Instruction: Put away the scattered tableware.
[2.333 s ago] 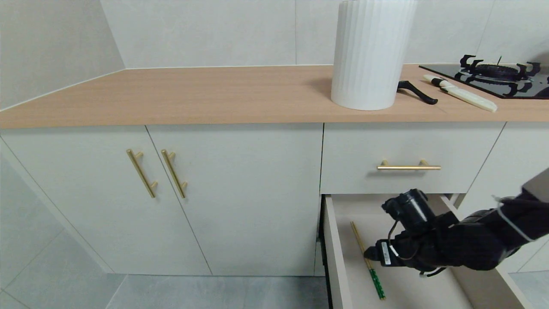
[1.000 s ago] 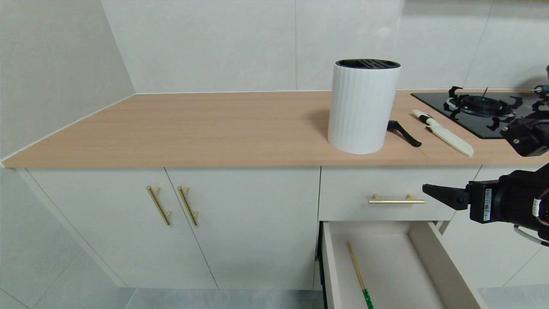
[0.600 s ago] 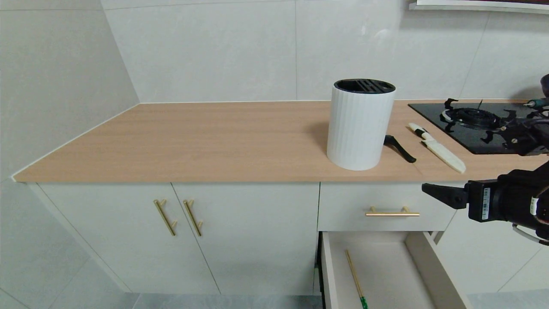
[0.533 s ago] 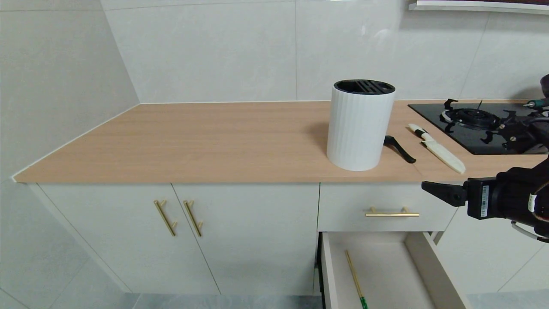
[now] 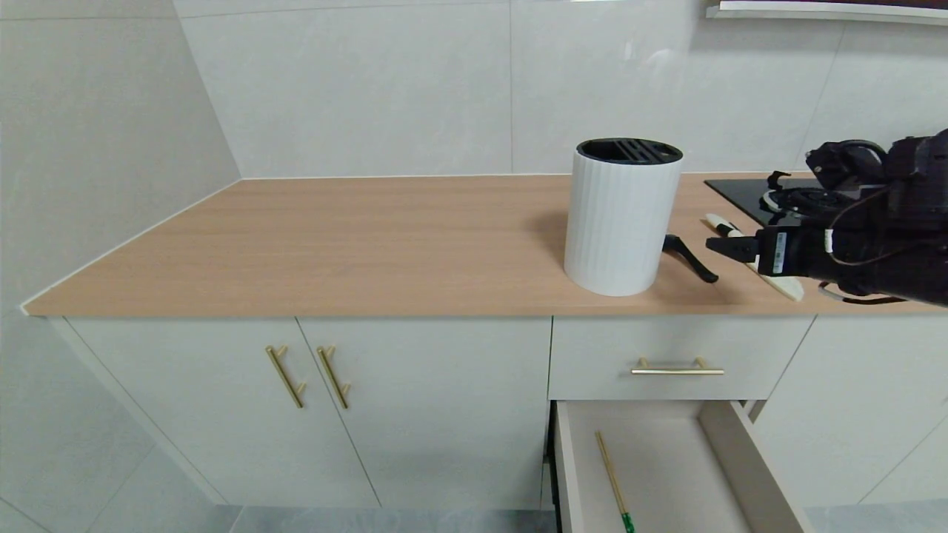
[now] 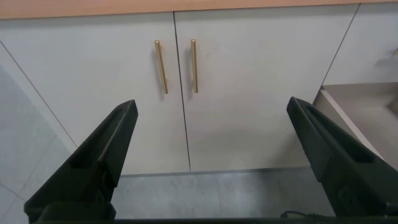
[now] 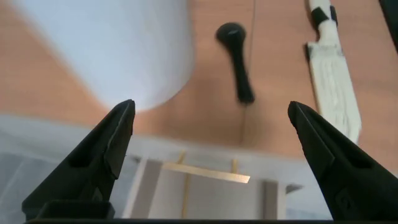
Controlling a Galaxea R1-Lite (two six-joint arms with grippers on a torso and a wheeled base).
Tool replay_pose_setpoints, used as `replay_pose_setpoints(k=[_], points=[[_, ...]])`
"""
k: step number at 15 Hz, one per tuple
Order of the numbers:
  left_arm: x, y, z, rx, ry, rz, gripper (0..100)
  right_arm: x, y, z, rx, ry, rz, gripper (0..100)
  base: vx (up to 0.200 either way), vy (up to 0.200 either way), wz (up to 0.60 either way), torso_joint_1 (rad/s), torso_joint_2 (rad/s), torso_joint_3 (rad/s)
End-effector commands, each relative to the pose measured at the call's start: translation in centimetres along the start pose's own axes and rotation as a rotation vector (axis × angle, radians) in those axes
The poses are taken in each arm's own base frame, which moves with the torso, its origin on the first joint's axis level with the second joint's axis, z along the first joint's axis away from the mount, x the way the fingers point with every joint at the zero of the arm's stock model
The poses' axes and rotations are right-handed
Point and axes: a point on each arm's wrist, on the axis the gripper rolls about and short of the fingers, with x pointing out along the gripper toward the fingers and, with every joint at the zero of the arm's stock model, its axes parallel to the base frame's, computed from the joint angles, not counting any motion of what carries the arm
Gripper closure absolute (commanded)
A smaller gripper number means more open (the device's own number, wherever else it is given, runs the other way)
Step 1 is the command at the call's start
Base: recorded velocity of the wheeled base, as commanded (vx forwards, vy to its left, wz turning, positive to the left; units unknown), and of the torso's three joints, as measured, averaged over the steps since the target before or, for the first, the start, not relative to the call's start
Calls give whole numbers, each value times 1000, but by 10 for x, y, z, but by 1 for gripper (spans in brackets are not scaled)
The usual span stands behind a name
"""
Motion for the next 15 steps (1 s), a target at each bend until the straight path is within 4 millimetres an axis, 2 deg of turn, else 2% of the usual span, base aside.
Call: replay_pose_setpoints(k=[1,6,9,15], points=[[0,0,0,0,1,0,0,55,-18,-17,-16,82,-15,0,0,0,0,0,0,0],[0,0,0,0,2,0,0,111,-27,-53,-58,153,-18,0,0,0,0,0,0,0],[0,0,0,0,2,0,0,123,-37,-57,-52,122,-36,0,0,0,0,0,0,0],[0,0,0,0,2,0,0,125,-38,-54,-52,93,-44,0,0,0,0,0,0,0]])
